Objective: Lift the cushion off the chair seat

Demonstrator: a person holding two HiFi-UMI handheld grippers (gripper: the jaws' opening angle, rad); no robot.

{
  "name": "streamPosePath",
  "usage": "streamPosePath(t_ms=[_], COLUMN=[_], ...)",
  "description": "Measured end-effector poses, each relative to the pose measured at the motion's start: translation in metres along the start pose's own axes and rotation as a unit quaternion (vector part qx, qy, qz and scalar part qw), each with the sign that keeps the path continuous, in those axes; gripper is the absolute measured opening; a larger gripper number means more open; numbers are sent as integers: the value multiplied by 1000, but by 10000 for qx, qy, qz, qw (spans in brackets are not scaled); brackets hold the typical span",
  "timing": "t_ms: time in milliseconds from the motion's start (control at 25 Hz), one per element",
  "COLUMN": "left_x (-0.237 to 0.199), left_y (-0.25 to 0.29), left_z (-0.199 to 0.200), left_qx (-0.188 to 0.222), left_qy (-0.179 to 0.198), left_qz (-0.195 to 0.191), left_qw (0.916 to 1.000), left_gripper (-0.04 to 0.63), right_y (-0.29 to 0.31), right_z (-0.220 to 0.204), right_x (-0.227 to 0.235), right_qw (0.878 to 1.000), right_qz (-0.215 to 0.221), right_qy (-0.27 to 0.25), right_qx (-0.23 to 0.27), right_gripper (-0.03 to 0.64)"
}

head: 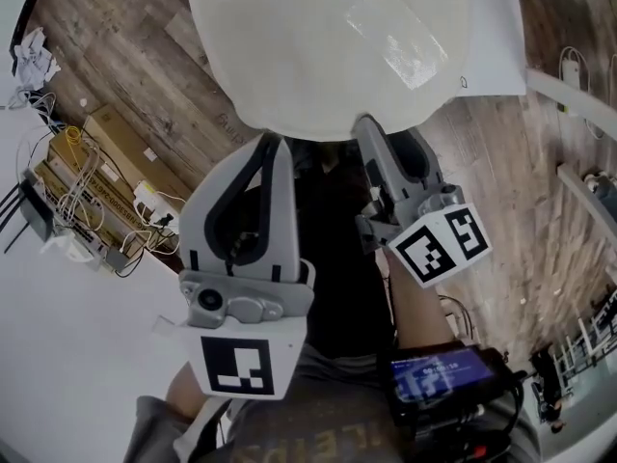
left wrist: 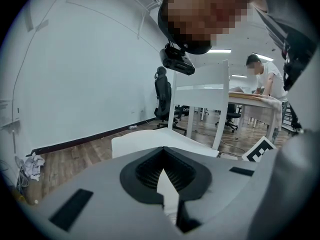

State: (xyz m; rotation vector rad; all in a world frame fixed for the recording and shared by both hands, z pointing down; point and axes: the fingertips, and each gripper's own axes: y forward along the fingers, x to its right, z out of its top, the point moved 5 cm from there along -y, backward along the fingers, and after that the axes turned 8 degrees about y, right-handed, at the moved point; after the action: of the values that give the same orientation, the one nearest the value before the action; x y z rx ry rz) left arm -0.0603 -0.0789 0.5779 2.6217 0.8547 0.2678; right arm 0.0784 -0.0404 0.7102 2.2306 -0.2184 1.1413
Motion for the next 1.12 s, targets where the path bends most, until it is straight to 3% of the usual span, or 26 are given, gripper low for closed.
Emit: streamPosePath(t_ms=[160,520,800,1120], left_x=[-7,-28,-54,-82], left_y=[-7,-32,-56,-107], left_z=[15,88,171,271], left_qx=[78,425,816,1371], left_qy=[-22,11,210,342], left_qz=[50,304,663,1215], left_qw=[10000,9986,9942,9825], left_gripper=[6,6,6,6], right_y=[-2,-15,-10,-42], right_z=[8,77,150,222], right_x=[-20,-101,-201,-312], right_qw=[9997,9923,9727,9510], right_qz=[-49,227,827,1312], right_qy=[-218,-1121,-2045,-2578], right_qx=[80,478,716,1095], right_gripper=[56,28,23,22])
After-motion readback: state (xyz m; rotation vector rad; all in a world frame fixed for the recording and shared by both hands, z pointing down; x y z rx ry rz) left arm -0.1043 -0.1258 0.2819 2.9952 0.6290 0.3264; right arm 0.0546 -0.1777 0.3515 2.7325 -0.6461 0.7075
